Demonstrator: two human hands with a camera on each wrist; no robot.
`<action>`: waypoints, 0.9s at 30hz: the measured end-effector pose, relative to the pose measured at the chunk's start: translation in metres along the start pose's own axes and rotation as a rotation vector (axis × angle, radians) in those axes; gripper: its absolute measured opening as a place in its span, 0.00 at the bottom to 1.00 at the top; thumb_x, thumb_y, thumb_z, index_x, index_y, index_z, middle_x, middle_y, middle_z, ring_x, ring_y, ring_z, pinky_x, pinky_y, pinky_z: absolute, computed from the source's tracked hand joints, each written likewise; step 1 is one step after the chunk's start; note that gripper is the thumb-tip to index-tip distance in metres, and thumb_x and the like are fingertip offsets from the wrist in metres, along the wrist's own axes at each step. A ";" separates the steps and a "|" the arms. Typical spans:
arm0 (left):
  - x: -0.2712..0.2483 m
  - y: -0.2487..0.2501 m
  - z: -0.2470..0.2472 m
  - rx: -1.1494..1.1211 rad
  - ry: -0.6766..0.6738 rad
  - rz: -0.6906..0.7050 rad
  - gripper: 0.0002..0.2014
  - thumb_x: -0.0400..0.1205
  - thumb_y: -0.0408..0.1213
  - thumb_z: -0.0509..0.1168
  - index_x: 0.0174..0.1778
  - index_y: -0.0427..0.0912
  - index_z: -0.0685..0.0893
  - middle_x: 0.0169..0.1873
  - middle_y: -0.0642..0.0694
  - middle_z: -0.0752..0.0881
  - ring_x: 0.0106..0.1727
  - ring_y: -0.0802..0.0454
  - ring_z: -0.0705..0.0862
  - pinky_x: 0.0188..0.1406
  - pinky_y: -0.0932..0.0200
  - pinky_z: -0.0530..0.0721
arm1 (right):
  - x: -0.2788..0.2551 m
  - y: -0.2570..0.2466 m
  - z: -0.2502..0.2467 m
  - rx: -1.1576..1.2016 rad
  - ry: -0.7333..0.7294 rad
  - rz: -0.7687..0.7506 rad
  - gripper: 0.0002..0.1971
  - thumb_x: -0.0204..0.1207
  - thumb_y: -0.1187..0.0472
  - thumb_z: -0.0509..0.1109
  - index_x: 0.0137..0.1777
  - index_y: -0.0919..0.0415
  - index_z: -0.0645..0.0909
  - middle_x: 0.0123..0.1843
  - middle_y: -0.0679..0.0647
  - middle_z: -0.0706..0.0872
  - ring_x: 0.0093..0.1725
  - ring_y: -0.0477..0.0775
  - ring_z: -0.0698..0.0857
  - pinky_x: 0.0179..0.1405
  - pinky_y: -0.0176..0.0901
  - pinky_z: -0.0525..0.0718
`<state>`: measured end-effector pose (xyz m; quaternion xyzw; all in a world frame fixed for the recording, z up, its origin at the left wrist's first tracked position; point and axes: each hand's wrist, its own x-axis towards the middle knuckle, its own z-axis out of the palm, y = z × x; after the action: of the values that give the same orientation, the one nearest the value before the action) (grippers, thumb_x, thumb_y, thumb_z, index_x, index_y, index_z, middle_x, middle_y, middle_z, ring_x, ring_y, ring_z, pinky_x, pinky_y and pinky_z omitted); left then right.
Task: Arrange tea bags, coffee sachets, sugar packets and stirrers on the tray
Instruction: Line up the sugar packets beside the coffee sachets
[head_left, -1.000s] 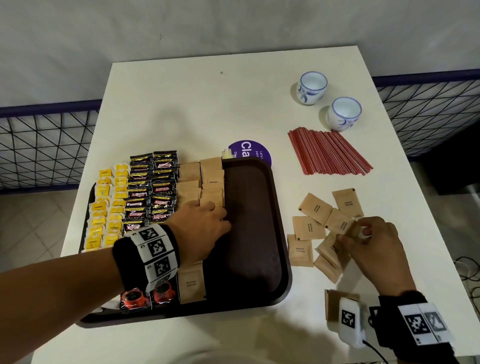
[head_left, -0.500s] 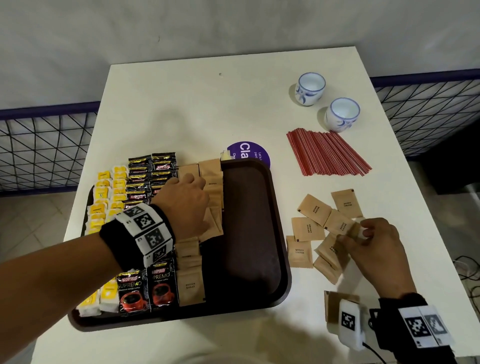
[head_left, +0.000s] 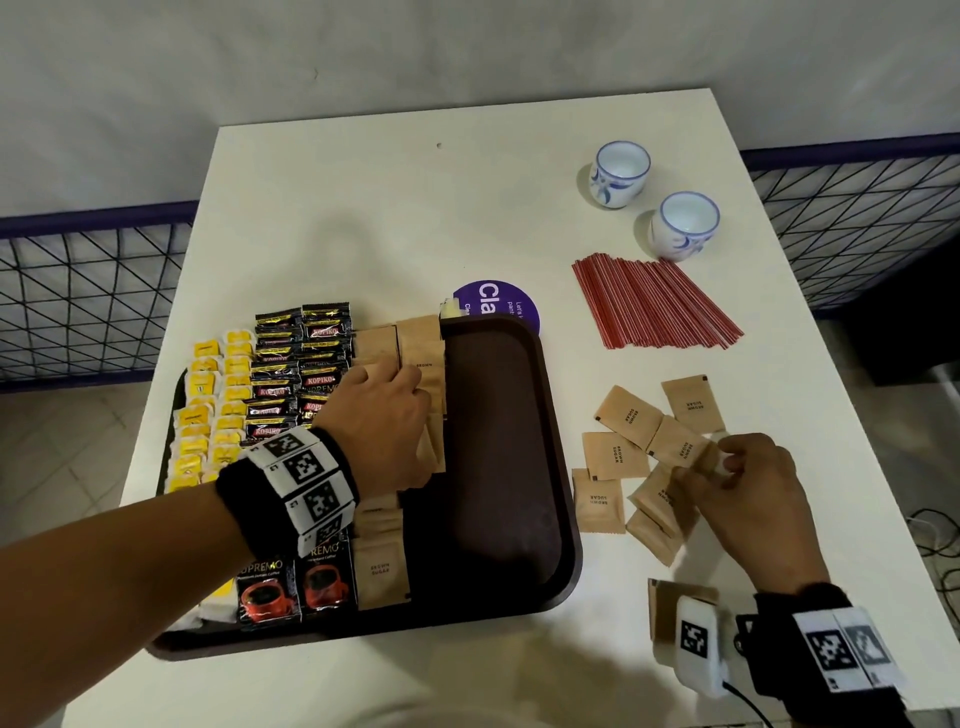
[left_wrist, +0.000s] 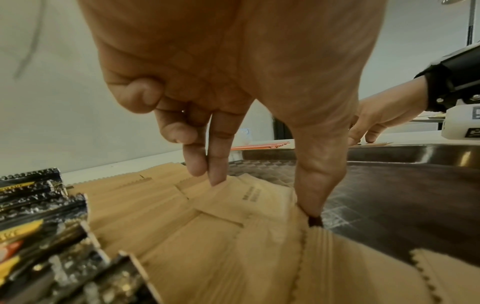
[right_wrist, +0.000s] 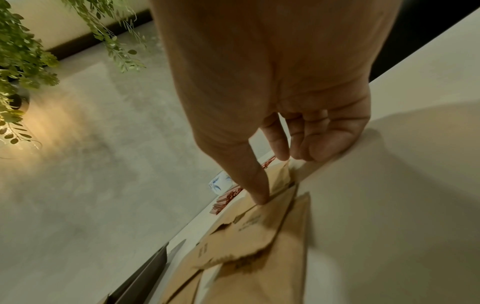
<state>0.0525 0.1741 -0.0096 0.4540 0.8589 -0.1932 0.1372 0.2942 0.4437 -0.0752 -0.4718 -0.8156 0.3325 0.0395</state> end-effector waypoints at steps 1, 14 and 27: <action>0.000 0.000 0.001 0.000 0.015 -0.004 0.32 0.69 0.69 0.62 0.60 0.49 0.81 0.61 0.50 0.76 0.64 0.48 0.72 0.61 0.49 0.74 | 0.000 -0.001 0.000 0.003 -0.001 0.003 0.27 0.69 0.57 0.82 0.66 0.61 0.76 0.59 0.60 0.77 0.52 0.59 0.81 0.48 0.49 0.79; -0.004 0.002 0.009 -0.009 0.116 -0.056 0.29 0.69 0.65 0.61 0.55 0.46 0.81 0.58 0.48 0.78 0.60 0.46 0.77 0.56 0.48 0.77 | -0.004 -0.004 -0.002 0.004 0.002 0.006 0.28 0.70 0.57 0.82 0.66 0.61 0.76 0.59 0.58 0.76 0.53 0.61 0.82 0.50 0.51 0.81; -0.013 0.014 0.010 -0.043 0.156 0.051 0.27 0.66 0.64 0.64 0.49 0.45 0.84 0.45 0.48 0.82 0.45 0.46 0.80 0.41 0.47 0.77 | -0.005 -0.005 -0.003 0.016 -0.003 0.016 0.27 0.71 0.56 0.81 0.67 0.61 0.75 0.58 0.55 0.74 0.52 0.59 0.82 0.48 0.49 0.78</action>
<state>0.0721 0.1674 -0.0156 0.4862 0.8592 -0.1352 0.0843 0.2944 0.4394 -0.0689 -0.4775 -0.8093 0.3400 0.0392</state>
